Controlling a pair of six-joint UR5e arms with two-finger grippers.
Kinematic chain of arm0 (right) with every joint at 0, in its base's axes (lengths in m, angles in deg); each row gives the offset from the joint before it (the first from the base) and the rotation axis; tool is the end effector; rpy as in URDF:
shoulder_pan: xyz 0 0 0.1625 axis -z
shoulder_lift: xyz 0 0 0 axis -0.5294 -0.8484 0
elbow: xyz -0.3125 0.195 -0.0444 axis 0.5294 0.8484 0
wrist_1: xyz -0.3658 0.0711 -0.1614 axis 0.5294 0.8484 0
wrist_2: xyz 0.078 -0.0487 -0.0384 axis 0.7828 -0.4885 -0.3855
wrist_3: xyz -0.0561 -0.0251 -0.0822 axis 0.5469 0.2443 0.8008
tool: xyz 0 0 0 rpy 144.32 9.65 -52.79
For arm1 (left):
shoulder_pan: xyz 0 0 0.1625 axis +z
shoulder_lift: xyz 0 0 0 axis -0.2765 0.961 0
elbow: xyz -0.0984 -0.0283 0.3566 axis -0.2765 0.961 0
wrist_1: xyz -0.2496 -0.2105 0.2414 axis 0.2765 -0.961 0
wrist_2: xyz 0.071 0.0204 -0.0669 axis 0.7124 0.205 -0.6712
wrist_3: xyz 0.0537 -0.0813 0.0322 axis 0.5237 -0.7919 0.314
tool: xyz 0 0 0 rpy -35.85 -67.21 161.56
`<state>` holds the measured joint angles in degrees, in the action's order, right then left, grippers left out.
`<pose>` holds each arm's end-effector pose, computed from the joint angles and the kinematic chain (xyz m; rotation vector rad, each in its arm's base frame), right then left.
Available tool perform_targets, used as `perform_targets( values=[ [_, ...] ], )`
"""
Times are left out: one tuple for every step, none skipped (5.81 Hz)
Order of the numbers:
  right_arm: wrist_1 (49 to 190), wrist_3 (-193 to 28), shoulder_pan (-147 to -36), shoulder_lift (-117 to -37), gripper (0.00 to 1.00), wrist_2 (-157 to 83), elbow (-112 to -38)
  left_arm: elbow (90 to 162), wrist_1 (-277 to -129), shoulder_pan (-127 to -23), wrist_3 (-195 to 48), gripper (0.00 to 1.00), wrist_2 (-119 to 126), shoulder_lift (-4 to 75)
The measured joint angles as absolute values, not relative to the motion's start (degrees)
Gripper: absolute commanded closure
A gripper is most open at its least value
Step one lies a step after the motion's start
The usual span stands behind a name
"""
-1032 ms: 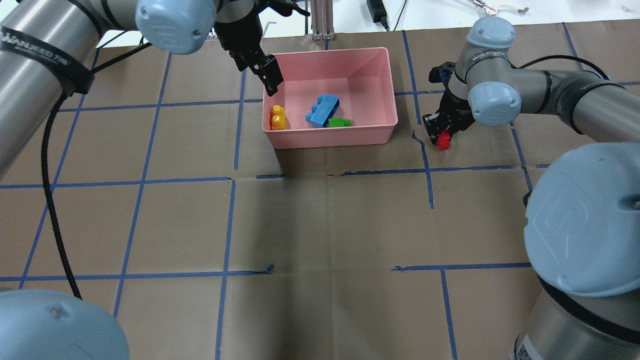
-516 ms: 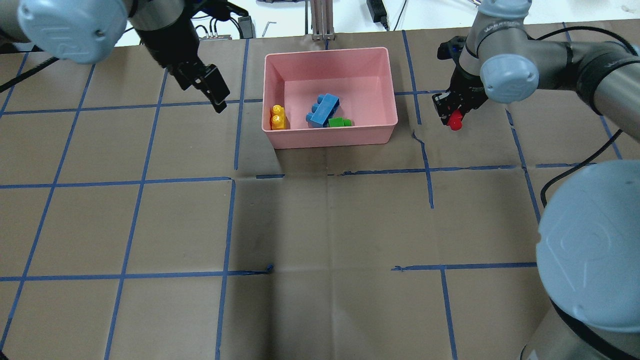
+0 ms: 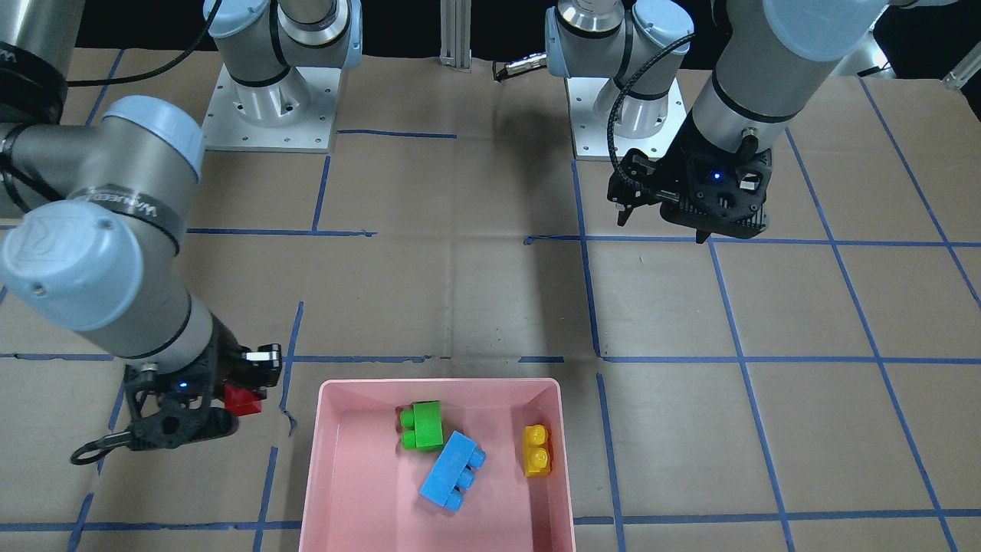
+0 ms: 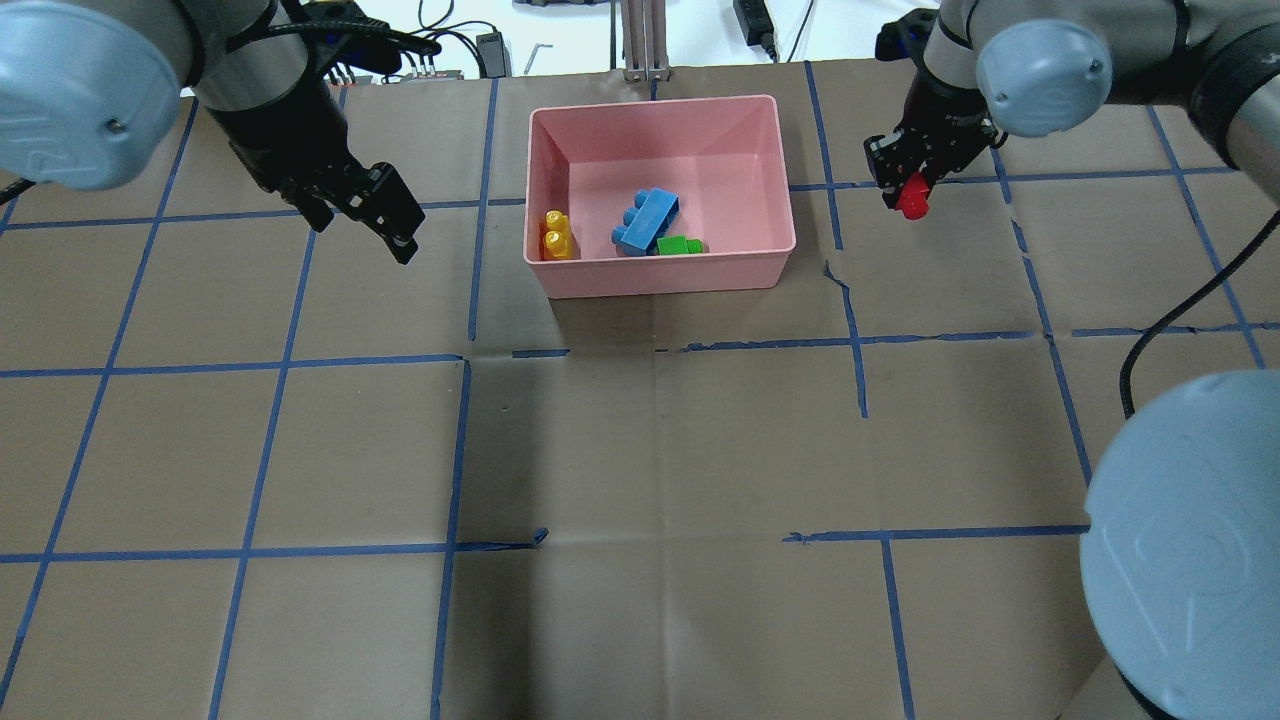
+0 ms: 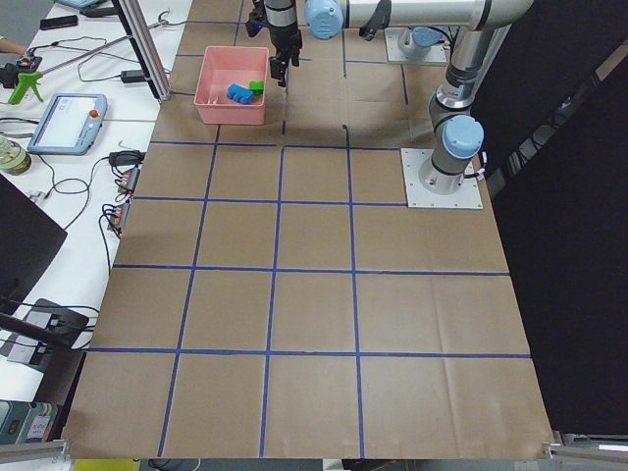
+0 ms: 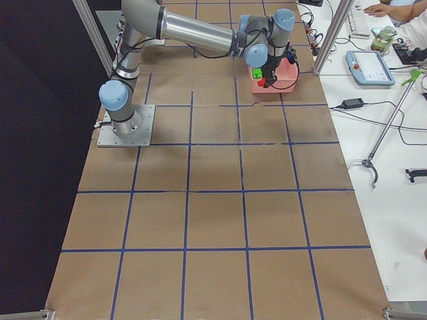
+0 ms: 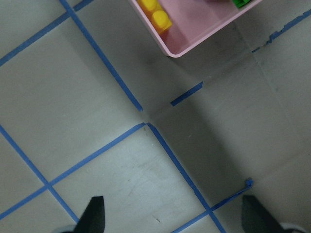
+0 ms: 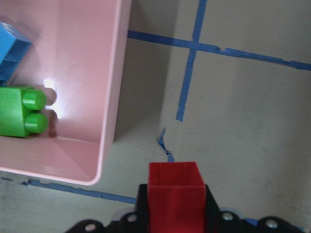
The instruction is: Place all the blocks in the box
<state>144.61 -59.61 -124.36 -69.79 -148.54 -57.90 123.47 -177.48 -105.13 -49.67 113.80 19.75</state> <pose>0.1630 -0.6346 0.3026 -0.2431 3.1023 0.0208 -0.1274 -0.5039 0.4104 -0.2222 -3.1065 -0.0745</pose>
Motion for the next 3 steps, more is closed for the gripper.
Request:
perform_targets(
  values=[
    [145.5, -68.0, -128.9, -68.3, 0.71, -147.0, -56.8, 123.6, -177.6, -105.3, -56.5, 0.0, 113.9, 18.7],
    [147.2, -75.2, -132.8, -65.3, 0.71, -145.8, -54.8, 123.6, -177.7, -105.3, -59.9, 0.0, 113.9, 18.1],
    [149.4, -79.0, -135.1, -60.8, 0.58, -145.4, -51.4, 123.7, -177.7, -105.3, -61.0, 0.0, 113.9, 17.9]
  ],
)
